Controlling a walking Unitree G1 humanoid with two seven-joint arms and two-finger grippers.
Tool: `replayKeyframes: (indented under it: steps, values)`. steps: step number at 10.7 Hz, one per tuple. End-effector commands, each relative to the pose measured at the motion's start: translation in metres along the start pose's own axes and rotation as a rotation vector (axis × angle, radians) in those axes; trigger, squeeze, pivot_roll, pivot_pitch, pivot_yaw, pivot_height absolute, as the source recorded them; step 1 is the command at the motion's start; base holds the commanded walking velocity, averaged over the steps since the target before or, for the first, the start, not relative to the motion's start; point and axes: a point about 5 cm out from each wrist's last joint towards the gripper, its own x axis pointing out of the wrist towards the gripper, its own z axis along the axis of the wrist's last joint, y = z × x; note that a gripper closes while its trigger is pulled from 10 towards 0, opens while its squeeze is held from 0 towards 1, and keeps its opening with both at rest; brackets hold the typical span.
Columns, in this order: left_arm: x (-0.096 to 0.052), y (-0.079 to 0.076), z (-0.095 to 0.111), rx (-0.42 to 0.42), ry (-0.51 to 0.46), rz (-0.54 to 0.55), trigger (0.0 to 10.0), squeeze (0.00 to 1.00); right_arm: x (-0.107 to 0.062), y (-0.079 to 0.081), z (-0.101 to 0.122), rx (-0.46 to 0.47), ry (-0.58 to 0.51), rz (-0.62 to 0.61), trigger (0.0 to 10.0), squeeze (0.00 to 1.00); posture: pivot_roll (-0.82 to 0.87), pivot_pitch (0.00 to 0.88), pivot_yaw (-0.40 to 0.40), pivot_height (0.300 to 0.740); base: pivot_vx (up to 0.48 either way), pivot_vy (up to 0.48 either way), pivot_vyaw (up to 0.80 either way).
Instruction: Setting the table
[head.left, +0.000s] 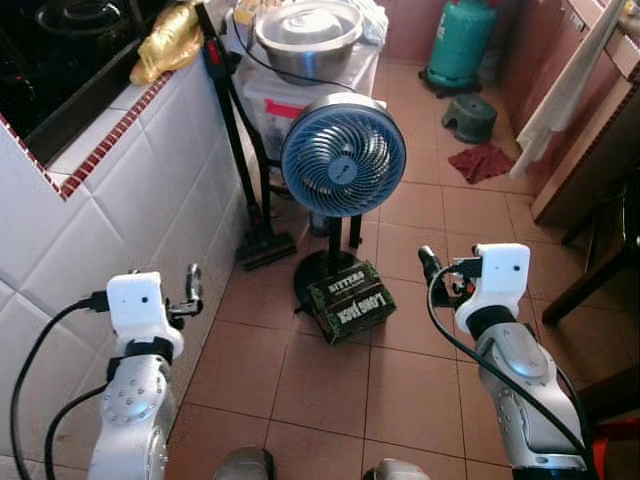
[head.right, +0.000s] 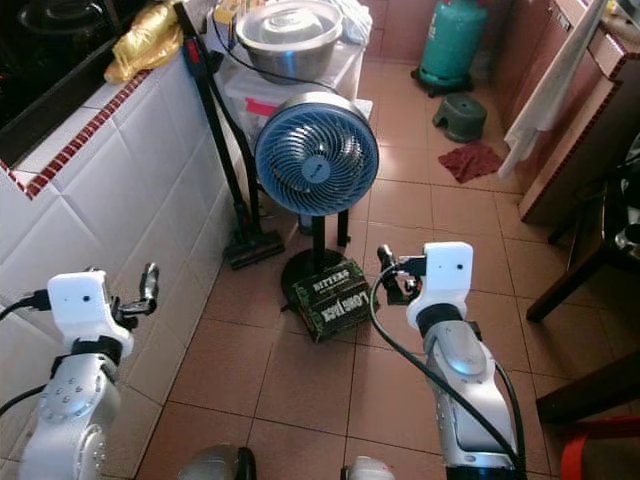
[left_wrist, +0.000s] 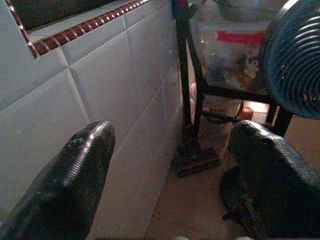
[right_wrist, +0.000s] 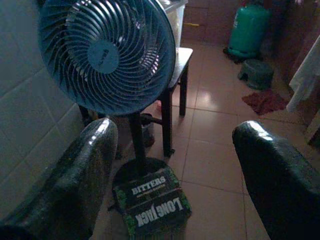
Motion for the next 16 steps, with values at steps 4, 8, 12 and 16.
replayKeyframes:
  steps: [4,8,12,16]
  values:
    - [0.0,0.004,0.004,0.041,0.012,0.018,10.0,0.0,0.002,-0.002,0.004,0.001,0.002,-0.006,10.0,0.0,0.02,0.092,0.045,0.74,0.0,0.0,-0.38]
    - [-0.006,-0.002,-0.005,-0.009,0.038,0.0,10.0,0.0,-0.005,0.0,-0.005,0.032,0.012,0.002,10.0,0.0,0.04,0.045,0.034,0.74,0.0,0.0,-0.73]
    - [0.006,-0.001,-0.004,-0.019,-0.004,0.01,10.0,0.0,0.005,-0.002,0.001,0.017,-0.036,-0.03,10.0,0.0,0.02,0.0,0.043,0.74,0.0,0.0,-0.11]
    - [0.015,0.001,0.003,-0.033,-0.026,0.011,10.0,0.0,0.005,-0.004,0.001,0.018,-0.038,-0.028,10.0,0.0,0.01,0.0,0.043,0.74,-0.228,0.0,-0.58]
